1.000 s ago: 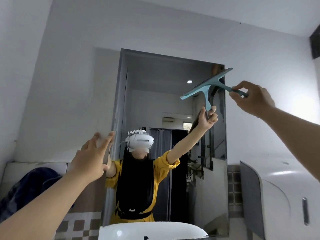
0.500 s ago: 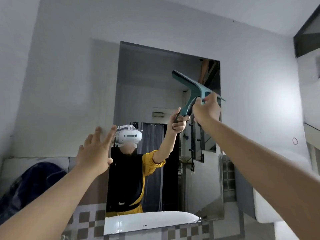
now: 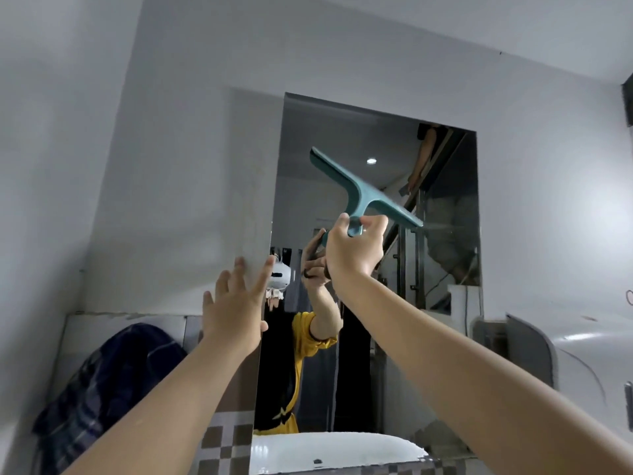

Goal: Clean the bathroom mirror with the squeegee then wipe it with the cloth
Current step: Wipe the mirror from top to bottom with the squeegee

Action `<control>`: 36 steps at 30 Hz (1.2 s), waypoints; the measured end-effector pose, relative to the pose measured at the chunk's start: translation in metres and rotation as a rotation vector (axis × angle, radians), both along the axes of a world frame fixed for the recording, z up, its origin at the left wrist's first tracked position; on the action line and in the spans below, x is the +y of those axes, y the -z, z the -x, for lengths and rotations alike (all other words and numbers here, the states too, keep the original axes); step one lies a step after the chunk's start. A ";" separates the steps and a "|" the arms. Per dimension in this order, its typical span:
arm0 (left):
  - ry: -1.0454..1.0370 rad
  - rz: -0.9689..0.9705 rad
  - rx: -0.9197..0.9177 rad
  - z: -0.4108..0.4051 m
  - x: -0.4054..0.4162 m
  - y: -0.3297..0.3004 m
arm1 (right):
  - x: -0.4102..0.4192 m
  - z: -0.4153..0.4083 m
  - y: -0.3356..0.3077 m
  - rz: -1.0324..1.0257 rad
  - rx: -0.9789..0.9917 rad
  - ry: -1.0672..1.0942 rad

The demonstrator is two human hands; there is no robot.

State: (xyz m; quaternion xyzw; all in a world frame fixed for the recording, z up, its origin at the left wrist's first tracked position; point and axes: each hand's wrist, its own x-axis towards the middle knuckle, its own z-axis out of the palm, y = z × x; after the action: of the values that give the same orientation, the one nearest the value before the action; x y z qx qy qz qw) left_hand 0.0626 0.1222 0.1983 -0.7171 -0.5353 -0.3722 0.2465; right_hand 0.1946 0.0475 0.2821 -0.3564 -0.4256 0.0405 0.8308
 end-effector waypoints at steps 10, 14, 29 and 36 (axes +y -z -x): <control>-0.018 0.028 -0.001 -0.002 -0.002 -0.002 | 0.016 0.012 0.015 -0.023 -0.079 0.050; -0.022 0.071 0.001 -0.002 -0.005 -0.004 | 0.017 -0.002 0.036 -0.013 -0.325 0.152; 0.161 0.163 0.092 0.015 -0.004 0.011 | -0.001 -0.112 0.021 0.075 -0.782 0.524; 0.124 0.161 0.017 0.004 -0.002 0.016 | -0.005 -0.149 0.009 0.032 -0.904 0.562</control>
State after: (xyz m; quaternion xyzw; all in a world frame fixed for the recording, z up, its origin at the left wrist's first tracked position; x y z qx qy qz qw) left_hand 0.0587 0.1203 0.1826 -0.7694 -0.5159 -0.3366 0.1690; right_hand 0.3432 0.0425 0.2730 -0.4512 -0.6285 -0.3347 0.5380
